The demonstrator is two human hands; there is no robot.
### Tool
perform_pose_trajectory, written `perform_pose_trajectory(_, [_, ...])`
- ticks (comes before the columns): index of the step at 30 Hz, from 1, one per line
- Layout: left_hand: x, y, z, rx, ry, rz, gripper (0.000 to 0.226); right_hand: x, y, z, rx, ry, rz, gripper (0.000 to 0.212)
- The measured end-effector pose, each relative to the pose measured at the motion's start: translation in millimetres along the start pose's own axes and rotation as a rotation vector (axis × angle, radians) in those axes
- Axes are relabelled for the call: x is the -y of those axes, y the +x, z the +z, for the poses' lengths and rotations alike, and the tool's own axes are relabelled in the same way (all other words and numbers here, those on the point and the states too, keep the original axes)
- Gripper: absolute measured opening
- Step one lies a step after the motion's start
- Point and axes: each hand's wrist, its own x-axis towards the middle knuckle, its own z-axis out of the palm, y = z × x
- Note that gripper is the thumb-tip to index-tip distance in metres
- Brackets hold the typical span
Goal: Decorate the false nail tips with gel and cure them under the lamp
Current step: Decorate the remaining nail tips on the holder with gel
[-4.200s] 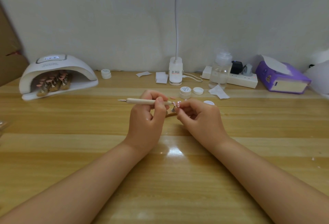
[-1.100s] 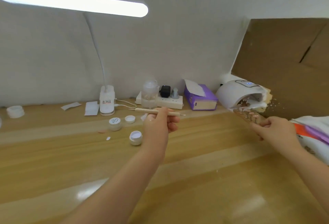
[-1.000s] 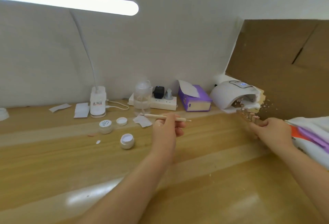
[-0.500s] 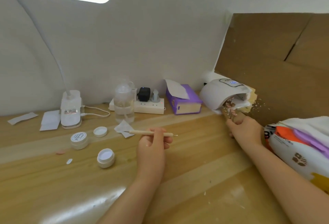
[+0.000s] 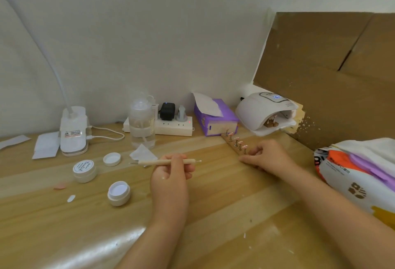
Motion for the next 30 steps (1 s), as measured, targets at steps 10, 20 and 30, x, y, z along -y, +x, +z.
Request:
perform_pose_trajectory(10, [1, -2, 1, -0.031, 0.005, 0.036, 0.024, -37, 90, -51, -0.288, -0.099, 0.356, 0.014])
perform_pose_trajectory(20, [8, 7, 8, -0.177, -0.040, 0.079, 0.027, -64, 139, -41, -0.330, -0.213, 0.402, 0.030])
perform_pose_trajectory(30, [7, 8, 9, -0.165, -0.054, 0.096, 0.028, -68, 107, -35, -0.492, -0.325, 0.217, 0.031])
